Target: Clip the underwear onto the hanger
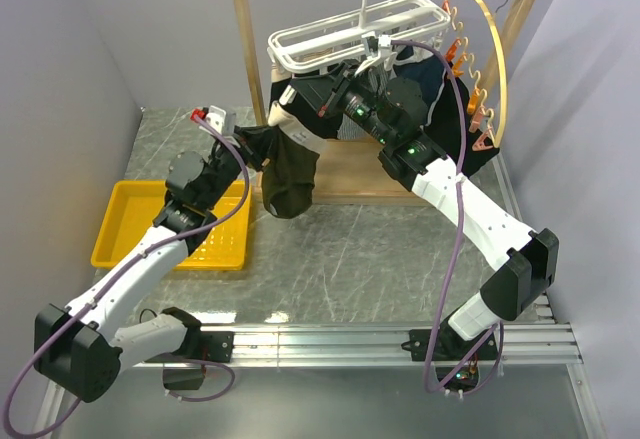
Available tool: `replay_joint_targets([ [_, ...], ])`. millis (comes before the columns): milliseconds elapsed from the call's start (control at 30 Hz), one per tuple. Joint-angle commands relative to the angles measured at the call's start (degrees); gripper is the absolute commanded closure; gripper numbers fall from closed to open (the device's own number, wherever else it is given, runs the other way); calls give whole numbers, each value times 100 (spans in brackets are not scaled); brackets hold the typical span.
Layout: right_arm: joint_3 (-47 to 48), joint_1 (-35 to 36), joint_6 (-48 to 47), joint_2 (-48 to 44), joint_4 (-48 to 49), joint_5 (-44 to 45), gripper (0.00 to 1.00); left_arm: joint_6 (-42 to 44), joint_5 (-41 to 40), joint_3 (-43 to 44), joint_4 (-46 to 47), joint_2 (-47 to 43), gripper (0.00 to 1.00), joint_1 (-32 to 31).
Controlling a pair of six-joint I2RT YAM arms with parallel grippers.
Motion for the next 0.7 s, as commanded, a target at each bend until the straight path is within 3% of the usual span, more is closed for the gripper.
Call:
replay_joint_targets([
  [0, -27, 25, 57, -170, 106, -319, 100, -178, 238, 389, 358, 71, 100, 31],
  [667, -53, 25, 4, -126, 115, -354, 100, -503, 405, 706, 288, 264, 100, 101],
])
